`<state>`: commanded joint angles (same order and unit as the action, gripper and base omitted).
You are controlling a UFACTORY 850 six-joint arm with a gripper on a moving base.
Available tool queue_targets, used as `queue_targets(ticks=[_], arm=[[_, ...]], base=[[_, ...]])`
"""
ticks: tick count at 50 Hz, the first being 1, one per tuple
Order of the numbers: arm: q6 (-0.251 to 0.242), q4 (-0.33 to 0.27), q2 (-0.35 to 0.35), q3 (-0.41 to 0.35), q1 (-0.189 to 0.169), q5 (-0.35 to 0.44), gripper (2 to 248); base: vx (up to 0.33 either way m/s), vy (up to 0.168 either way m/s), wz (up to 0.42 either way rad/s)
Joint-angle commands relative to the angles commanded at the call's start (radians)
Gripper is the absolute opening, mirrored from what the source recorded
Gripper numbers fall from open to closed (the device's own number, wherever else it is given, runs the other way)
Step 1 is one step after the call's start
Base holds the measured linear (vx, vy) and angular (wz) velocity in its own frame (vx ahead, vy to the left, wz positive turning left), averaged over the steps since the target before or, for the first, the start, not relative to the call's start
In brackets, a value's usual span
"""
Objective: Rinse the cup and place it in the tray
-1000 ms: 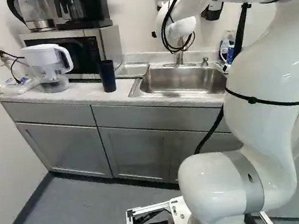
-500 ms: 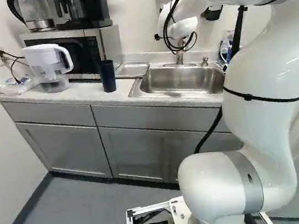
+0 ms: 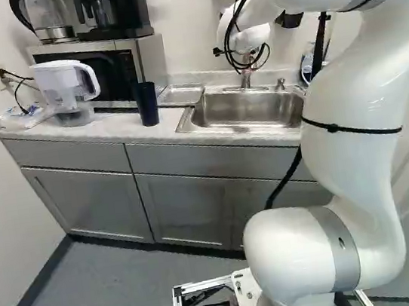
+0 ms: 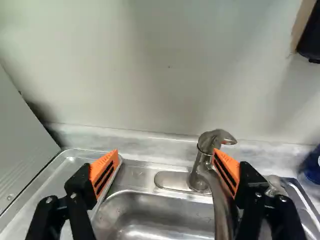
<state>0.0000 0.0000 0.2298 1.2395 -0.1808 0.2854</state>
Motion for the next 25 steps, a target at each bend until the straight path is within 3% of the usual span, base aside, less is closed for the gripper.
queue_targets(ticks=[25], arm=[[0.0,0.0,0.018,0.02,-0.015,0.051,247]], base=[[0.0,0.0,0.0]])
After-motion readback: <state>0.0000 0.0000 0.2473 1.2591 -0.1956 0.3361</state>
